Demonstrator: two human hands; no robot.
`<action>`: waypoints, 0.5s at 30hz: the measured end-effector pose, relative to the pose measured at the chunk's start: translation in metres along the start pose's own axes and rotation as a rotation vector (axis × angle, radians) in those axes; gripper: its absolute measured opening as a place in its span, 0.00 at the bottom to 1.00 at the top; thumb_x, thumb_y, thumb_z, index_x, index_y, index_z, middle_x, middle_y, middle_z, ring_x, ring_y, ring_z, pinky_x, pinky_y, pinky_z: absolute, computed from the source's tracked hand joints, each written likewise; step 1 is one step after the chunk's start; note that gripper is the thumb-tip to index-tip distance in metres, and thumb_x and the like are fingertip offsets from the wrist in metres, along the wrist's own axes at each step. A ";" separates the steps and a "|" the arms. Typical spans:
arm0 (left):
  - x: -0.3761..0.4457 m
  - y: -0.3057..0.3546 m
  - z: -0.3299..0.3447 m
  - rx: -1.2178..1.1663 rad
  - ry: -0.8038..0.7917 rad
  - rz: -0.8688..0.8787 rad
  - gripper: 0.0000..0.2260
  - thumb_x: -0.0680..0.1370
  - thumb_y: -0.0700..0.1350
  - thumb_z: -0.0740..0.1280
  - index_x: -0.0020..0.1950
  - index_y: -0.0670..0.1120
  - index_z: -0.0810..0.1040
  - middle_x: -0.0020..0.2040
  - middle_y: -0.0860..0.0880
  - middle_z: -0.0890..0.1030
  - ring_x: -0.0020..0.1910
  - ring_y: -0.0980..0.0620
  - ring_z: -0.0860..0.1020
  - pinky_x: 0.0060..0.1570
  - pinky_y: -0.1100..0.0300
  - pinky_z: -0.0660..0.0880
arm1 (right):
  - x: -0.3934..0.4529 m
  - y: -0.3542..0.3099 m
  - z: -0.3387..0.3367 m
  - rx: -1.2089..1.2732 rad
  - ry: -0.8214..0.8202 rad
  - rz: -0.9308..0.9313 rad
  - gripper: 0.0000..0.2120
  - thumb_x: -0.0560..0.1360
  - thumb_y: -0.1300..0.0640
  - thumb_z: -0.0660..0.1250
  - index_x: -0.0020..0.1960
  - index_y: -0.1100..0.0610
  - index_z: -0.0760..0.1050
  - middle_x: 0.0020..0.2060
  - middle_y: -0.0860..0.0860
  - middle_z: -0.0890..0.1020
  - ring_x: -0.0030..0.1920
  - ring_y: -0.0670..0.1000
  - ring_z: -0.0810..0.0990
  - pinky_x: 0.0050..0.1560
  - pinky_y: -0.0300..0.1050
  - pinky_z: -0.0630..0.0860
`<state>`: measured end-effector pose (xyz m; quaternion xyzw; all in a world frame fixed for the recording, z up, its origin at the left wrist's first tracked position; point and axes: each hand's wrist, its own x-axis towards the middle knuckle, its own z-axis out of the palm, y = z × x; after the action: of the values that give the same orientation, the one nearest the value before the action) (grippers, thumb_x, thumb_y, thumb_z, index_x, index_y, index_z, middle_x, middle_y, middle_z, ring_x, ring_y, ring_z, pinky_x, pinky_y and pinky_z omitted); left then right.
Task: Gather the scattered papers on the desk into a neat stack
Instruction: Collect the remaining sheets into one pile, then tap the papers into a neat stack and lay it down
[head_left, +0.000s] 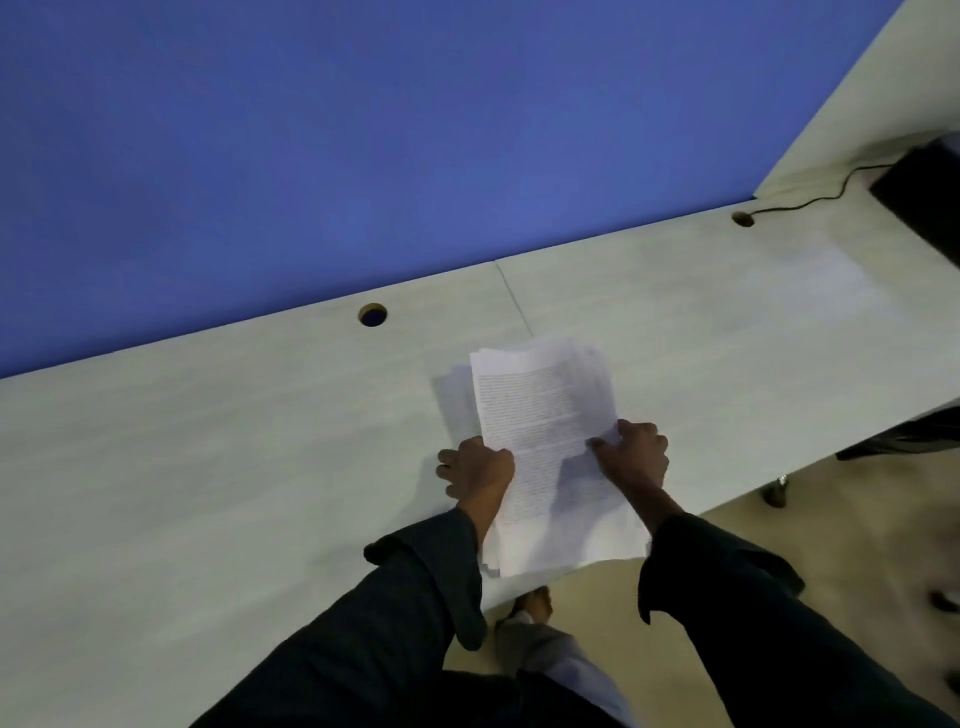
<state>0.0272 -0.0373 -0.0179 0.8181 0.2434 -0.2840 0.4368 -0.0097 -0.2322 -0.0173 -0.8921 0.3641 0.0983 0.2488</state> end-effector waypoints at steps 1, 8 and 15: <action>-0.002 0.009 0.013 0.040 0.032 -0.030 0.09 0.75 0.47 0.68 0.54 0.47 0.77 0.64 0.43 0.66 0.64 0.41 0.67 0.65 0.47 0.70 | 0.009 0.005 -0.003 -0.060 -0.026 -0.014 0.19 0.76 0.48 0.71 0.62 0.57 0.79 0.63 0.61 0.75 0.67 0.65 0.72 0.62 0.56 0.74; 0.012 0.017 0.036 -0.155 0.108 -0.153 0.55 0.61 0.54 0.83 0.76 0.42 0.52 0.68 0.43 0.66 0.66 0.43 0.69 0.66 0.47 0.71 | 0.043 0.016 -0.002 0.036 -0.183 -0.094 0.27 0.75 0.52 0.74 0.67 0.62 0.68 0.65 0.60 0.73 0.67 0.64 0.72 0.63 0.56 0.73; 0.034 0.007 0.026 -0.201 0.021 -0.130 0.33 0.50 0.60 0.82 0.51 0.50 0.83 0.51 0.48 0.84 0.49 0.45 0.82 0.50 0.48 0.82 | 0.059 0.018 -0.004 0.113 -0.263 -0.066 0.37 0.69 0.50 0.80 0.68 0.64 0.66 0.64 0.58 0.75 0.66 0.61 0.75 0.60 0.50 0.74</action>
<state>0.0502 -0.0579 -0.0487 0.7556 0.3277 -0.2772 0.4949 0.0197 -0.2802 -0.0415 -0.8676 0.3036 0.1855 0.3474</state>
